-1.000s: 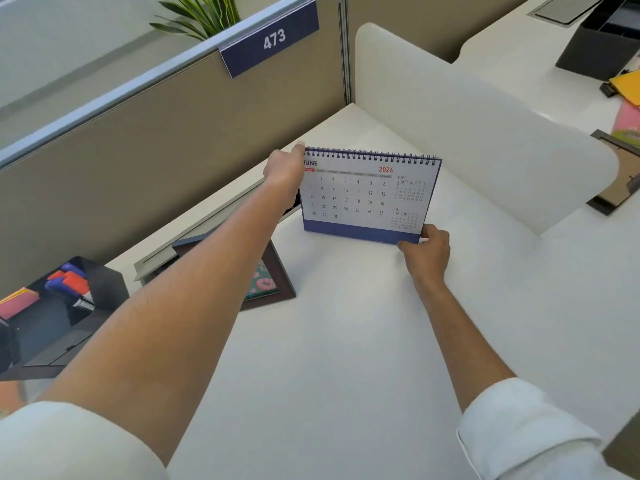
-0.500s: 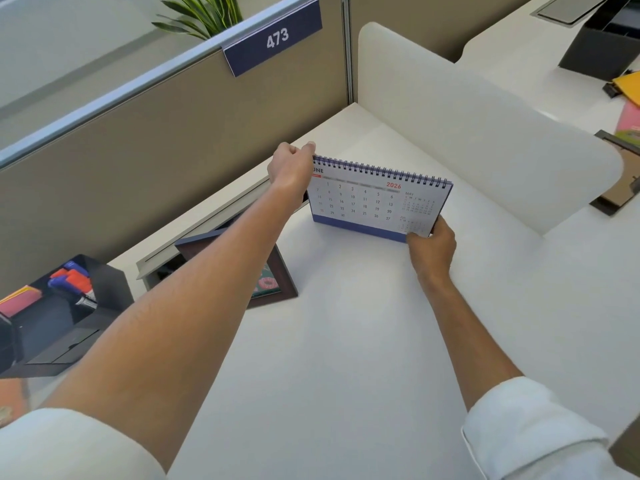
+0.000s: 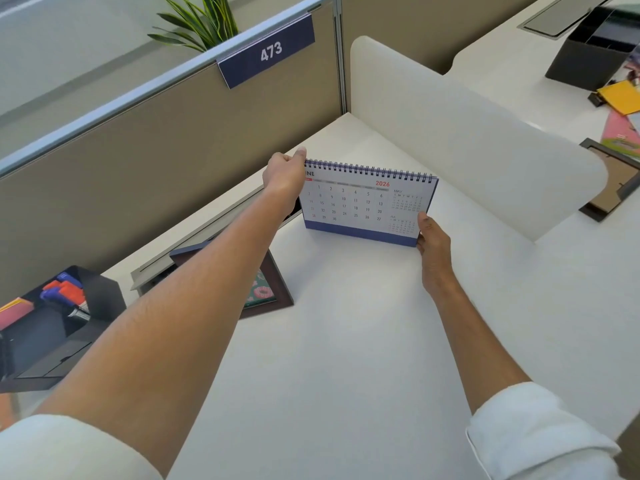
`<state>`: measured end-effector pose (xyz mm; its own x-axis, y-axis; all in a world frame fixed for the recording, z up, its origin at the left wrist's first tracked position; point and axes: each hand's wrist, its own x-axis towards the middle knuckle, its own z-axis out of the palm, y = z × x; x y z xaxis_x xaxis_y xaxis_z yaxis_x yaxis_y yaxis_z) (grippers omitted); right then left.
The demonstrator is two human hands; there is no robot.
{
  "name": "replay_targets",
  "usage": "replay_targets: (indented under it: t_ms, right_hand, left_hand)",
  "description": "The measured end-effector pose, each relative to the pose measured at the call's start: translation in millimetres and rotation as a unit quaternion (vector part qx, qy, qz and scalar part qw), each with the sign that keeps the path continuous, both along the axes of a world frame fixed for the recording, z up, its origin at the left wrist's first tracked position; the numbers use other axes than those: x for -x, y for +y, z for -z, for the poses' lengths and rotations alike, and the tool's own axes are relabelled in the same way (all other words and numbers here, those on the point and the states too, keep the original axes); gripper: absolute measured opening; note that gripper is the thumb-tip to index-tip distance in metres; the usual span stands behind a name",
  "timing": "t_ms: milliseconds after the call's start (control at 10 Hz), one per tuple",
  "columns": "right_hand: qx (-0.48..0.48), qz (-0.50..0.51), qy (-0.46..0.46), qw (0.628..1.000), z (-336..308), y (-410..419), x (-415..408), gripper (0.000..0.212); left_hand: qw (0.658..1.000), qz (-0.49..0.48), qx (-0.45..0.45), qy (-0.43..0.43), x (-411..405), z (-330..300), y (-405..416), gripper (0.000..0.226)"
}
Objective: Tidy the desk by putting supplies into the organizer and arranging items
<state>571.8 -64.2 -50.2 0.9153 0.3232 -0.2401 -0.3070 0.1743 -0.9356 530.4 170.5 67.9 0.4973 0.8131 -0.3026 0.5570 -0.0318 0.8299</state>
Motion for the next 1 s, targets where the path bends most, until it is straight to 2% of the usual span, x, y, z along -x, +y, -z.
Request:
replay_targets:
  t_ms: [200,300,600,800,1000]
  right_hand:
    - [0.011,0.034,-0.021,0.999,0,2,0,0.018]
    - [0.025,0.056,-0.028,0.998,-1,1,-2,0.024]
    - [0.063,0.098,-0.014,0.993,1,-9,8,0.013]
    - [0.075,0.118,-0.018,0.990,-8,-15,32,0.019]
    - [0.089,0.141,-0.042,0.985,-33,-26,65,0.016]
  left_hand:
    - [1.000,0.004,0.009,0.000,4,-4,-1,0.037]
    - [1.000,0.004,0.009,-0.003,6,-6,-3,0.039]
    - [0.999,0.005,-0.006,-0.040,17,-22,-8,0.032]
    - [0.993,0.007,-0.074,-0.087,54,-60,-13,0.032]
    - [0.976,-0.022,-0.162,-0.143,124,-91,-20,0.028]
